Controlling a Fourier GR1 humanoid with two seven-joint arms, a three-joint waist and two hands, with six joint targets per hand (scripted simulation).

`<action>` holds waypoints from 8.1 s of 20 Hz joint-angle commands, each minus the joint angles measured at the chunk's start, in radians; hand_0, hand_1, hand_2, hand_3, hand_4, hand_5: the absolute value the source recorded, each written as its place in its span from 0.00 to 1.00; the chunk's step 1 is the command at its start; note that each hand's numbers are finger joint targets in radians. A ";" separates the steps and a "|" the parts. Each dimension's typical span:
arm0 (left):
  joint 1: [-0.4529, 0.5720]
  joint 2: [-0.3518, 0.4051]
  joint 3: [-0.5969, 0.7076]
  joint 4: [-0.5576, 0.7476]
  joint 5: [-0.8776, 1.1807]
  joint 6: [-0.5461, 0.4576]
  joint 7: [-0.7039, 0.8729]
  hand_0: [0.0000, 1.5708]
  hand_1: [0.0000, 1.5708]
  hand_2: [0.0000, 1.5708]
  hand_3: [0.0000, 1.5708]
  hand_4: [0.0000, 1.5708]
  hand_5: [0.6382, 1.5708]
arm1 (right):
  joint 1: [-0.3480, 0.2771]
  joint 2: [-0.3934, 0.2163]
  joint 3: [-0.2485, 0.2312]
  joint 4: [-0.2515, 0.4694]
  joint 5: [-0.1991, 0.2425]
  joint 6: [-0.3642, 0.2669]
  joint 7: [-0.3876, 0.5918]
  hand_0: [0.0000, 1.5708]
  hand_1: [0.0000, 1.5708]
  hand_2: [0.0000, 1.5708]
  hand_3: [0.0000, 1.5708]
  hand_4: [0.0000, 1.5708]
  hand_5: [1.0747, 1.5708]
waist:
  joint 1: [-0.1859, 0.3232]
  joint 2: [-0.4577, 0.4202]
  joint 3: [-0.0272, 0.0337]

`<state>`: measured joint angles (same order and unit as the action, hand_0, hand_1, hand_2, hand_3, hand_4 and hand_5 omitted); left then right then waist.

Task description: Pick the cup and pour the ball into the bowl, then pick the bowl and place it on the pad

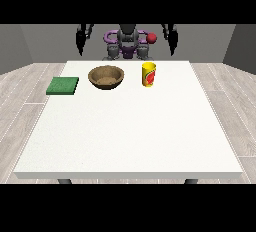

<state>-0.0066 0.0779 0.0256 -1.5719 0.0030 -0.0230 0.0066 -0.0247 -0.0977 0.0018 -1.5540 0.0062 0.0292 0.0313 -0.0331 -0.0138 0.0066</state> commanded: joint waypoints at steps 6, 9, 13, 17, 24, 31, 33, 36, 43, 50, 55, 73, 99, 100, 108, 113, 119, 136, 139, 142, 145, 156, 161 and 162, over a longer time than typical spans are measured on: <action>-0.027 0.053 0.013 -0.114 0.004 -0.007 0.103 0.00 0.00 0.00 0.00 0.00 1.00 | -0.026 -0.046 -0.016 -0.106 -0.014 0.009 0.107 0.00 0.00 0.21 0.31 0.54 0.99 | 0.002 -0.289 -0.0029; -0.182 -0.074 -0.020 -0.114 0.175 0.123 0.122 0.00 0.00 0.00 0.00 0.00 1.00 | -0.106 0.094 0.168 -0.125 -0.100 -0.207 0.080 0.00 0.00 0.20 0.28 0.53 0.99 | 0.007 -0.187 -0.0066; -0.283 -0.076 0.023 -0.097 0.178 0.145 0.157 0.00 0.00 0.00 0.00 0.00 1.00 | -0.177 0.096 0.290 -0.190 -0.091 -0.384 0.126 0.00 0.00 0.16 0.27 0.54 0.99 | 0.009 -0.135 -0.0067; -0.271 -0.065 0.045 -0.094 0.179 0.107 0.085 0.00 0.00 0.00 0.00 0.00 1.00 | -0.191 0.095 0.228 -0.255 -0.047 -0.333 0.152 0.00 0.00 0.22 0.30 0.52 0.99 | -0.005 -0.064 -0.0067; -0.356 -0.037 0.061 0.031 0.129 0.070 -0.106 0.00 0.00 0.00 0.00 0.00 0.99 | -0.347 0.095 0.206 -0.181 -0.007 -0.349 0.111 0.00 0.00 0.26 0.45 0.50 0.99 | -0.012 0.125 -0.0070; -0.189 -0.077 -0.110 0.066 0.090 0.119 -0.301 0.00 0.00 0.00 0.00 0.00 0.97 | -0.405 -0.033 0.010 -0.055 -0.065 -0.268 0.039 0.00 0.00 0.24 0.43 0.44 1.00 | 0.029 0.186 -0.0065; -0.219 -0.077 -0.039 0.133 0.082 0.050 -0.407 0.00 0.00 0.00 0.00 0.00 0.97 | -0.445 -0.036 -0.005 -0.032 -0.033 -0.290 0.002 0.00 0.00 0.25 0.43 0.44 1.00 | 0.050 0.249 -0.0069; -0.233 -0.045 0.017 0.245 0.104 0.036 -0.460 0.00 0.00 0.00 0.00 0.00 0.96 | -0.418 -0.058 -0.032 -0.022 -0.068 -0.242 -0.001 0.00 0.00 0.27 0.41 0.43 1.00 | 0.012 0.224 -0.0068; -0.314 -0.032 0.027 0.444 0.082 0.010 -0.545 0.00 0.00 0.00 0.00 0.00 0.97 | -0.546 -0.057 -0.071 0.106 -0.010 -0.299 0.009 0.00 0.00 0.27 0.38 0.41 0.99 | 0.059 0.208 -0.0069; -0.336 -0.069 0.069 0.625 0.054 0.095 -0.674 0.00 0.00 0.00 0.00 0.00 0.96 | -0.434 -0.087 -0.088 0.112 -0.069 -0.176 -0.050 0.00 0.00 0.26 0.37 0.41 0.98 | -0.020 0.164 -0.0068; -0.445 -0.057 0.082 0.719 0.070 0.093 -0.681 0.00 0.00 0.00 0.00 0.00 0.95 | -0.532 -0.152 -0.158 0.170 -0.102 -0.136 -0.039 0.00 0.00 0.22 0.33 0.40 0.99 | -0.018 0.199 -0.0069; -0.435 -0.067 0.053 0.965 -0.020 0.250 -0.975 0.83 0.83 1.00 1.00 0.81 0.64 | -0.484 -0.205 -0.211 0.212 -0.135 -0.055 -0.098 0.00 0.00 0.27 0.43 0.36 1.00 | -0.049 0.201 -0.0069; -0.815 0.040 -0.040 0.991 -0.276 0.599 -0.562 0.87 0.87 1.00 1.00 0.87 0.64 | -0.510 -0.291 -0.293 0.366 -0.206 0.071 -0.182 0.00 0.00 0.22 0.43 0.34 1.00 | -0.124 0.198 -0.0060; -0.843 0.063 -0.036 1.009 -0.297 0.634 -0.551 0.87 0.87 1.00 1.00 0.88 0.66 | -0.552 -0.306 -0.299 0.348 -0.221 0.075 -0.160 0.00 0.00 0.22 0.44 0.34 1.00 | -0.148 0.219 -0.0062; -0.950 0.014 -0.273 1.153 -0.637 0.835 -0.251 0.95 0.95 1.00 1.00 0.94 0.72 | -0.545 -0.303 -0.305 0.468 -0.201 0.089 -0.222 0.00 0.00 0.22 0.43 0.34 0.99 | -0.126 0.170 -0.0032; -1.027 -0.004 -0.395 1.262 -0.831 0.881 -0.083 0.99 0.99 1.00 1.00 0.96 0.76 | -0.580 -0.318 -0.285 0.516 -0.164 0.071 -0.196 0.00 0.00 0.23 0.42 0.34 0.99 | -0.084 0.132 -0.0034; -1.126 -0.001 -0.541 1.397 -1.053 0.880 0.105 1.00 1.00 1.00 1.00 0.72 0.94 | -0.586 -0.249 -0.234 0.506 -0.131 0.027 -0.196 0.00 0.00 0.25 0.42 0.36 0.99 | -0.119 0.099 -0.0045; -1.084 -0.077 -0.901 1.283 -1.465 0.571 0.473 0.97 0.97 1.00 1.00 0.94 0.60 | -0.630 -0.252 -0.251 0.626 -0.148 0.079 -0.266 0.00 0.00 0.22 0.41 0.37 0.99 | -0.151 0.094 -0.0060; -1.096 -0.077 -0.883 1.180 -1.438 0.451 0.421 0.98 0.98 1.00 1.00 0.95 0.61 | -0.634 -0.245 -0.255 0.652 -0.137 0.050 -0.274 0.00 0.00 0.22 0.41 0.37 0.99 | -0.130 0.075 -0.0061; -1.143 -0.078 -0.880 1.129 -1.459 0.383 0.471 0.98 0.98 1.00 1.00 0.93 0.63 | -0.649 -0.251 -0.269 0.669 -0.152 0.066 -0.300 0.00 0.00 0.23 0.40 0.37 0.99 | -0.147 0.120 -0.0061; -1.097 -0.073 -0.846 1.153 -1.469 0.428 0.411 0.97 0.97 1.00 1.00 0.95 0.61 | -0.578 -0.261 -0.256 0.631 -0.140 0.066 -0.273 0.00 0.00 0.22 0.38 0.37 0.98 | -0.146 0.062 -0.0066; -1.018 0.096 -0.533 0.957 -1.136 0.591 0.234 0.94 0.94 1.00 1.00 0.82 0.85 | -0.402 -0.294 -0.305 0.650 -0.152 0.060 -0.291 0.00 0.00 0.29 0.38 0.36 0.99 | -0.037 -0.060 -0.0074; -0.906 0.202 -0.371 0.883 -0.904 0.651 0.030 0.98 0.98 1.00 1.00 0.81 0.87 | -0.402 -0.226 -0.267 0.600 -0.125 -0.013 -0.261 0.00 0.00 0.30 0.42 0.37 0.99 | 0.003 -0.041 -0.0096; -0.858 0.195 -0.347 0.869 -0.849 0.656 -0.013 0.97 0.97 1.00 1.00 0.84 0.87 | -0.405 -0.229 -0.264 0.589 -0.127 -0.012 -0.240 0.00 0.00 0.31 0.42 0.37 0.99 | 0.003 -0.040 -0.0102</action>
<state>-0.9497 0.2230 -0.4224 -0.6505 -0.9985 0.5920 0.1240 -0.4268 -0.3458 -0.2708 -0.9389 -0.1263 0.0495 -0.2340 -0.0580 -0.0731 -0.0020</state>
